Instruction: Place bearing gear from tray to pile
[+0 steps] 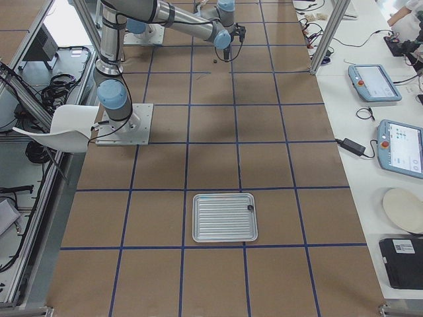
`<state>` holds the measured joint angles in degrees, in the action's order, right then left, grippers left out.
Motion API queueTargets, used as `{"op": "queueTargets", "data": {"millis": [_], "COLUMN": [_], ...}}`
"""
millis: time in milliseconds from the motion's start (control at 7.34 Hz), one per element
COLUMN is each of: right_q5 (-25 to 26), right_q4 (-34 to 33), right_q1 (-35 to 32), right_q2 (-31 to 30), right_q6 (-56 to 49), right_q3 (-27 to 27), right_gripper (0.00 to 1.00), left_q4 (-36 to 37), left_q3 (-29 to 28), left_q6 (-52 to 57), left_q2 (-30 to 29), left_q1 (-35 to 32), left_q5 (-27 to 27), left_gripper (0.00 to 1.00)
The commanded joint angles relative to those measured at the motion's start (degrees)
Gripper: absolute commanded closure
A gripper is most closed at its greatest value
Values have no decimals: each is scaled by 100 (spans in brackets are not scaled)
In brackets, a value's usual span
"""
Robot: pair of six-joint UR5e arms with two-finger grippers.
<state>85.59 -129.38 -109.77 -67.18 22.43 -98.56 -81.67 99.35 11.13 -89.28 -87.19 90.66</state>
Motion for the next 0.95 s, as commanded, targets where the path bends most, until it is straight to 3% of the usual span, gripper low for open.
{"op": "queueTargets", "data": {"millis": [0, 272, 408, 817], "right_q5": [2, 89, 350, 415], "right_q4": [437, 764, 678, 668], "right_q1": [1364, 2542, 3122, 4618], "right_q2": [-295, -322, -322, -314], "right_q6": [-1132, -1867, -3283, -5593], "right_q3": [12, 3, 64, 82], "right_gripper": [0, 0, 0, 0], "left_q4": [361, 1044, 1170, 2134], "left_q3": [276, 444, 541, 839], "left_q6": [-382, -987, -1095, -1489], "left_q2": [-168, -536, -755, -1432], "left_q1": [-174, -708, -981, -1588], "left_q5": [-31, -92, -84, -84], "left_gripper": [0, 0, 0, 0]}}
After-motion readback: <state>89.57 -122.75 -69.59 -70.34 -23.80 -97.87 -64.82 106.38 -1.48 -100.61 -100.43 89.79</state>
